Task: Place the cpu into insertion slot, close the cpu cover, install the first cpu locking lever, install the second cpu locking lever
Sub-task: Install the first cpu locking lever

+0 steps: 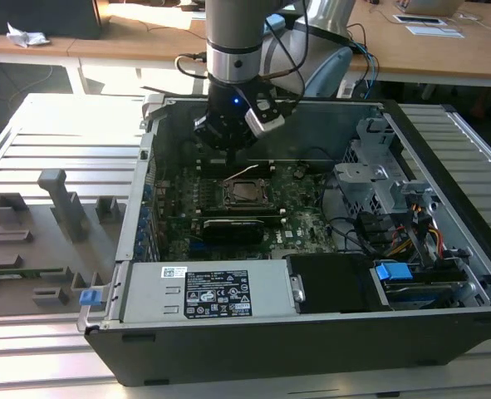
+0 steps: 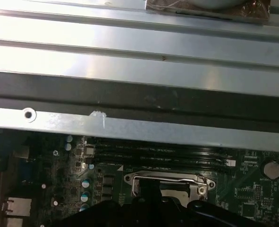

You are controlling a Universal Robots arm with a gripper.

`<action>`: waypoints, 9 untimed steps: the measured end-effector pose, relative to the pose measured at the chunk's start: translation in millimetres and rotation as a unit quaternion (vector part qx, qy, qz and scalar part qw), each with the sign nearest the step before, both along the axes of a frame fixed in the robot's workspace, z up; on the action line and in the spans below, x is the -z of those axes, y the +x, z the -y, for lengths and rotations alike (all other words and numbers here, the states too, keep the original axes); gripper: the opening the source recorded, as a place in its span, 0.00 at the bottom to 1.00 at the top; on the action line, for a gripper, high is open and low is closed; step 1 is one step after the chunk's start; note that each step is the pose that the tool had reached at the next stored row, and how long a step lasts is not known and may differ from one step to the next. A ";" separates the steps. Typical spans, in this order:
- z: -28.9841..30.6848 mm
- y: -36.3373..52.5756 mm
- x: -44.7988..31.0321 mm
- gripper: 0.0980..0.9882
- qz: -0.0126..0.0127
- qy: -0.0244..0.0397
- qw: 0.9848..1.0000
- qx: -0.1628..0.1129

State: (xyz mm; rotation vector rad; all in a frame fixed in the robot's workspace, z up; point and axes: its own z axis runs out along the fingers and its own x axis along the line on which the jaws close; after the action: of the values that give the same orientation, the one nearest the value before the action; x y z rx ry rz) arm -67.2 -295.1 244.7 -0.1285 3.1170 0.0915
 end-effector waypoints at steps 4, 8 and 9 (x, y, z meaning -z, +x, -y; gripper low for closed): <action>0.0 0.2 10.8 0.01 0.000 0.000 1.000 0.000; -4.5 1.9 18.6 0.01 0.000 0.000 1.000 0.000; -5.6 2.3 19.5 0.01 0.000 0.000 1.000 0.000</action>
State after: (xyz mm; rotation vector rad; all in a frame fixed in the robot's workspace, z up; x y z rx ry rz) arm -64.9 -289.5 225.2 -0.1285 3.1174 0.0920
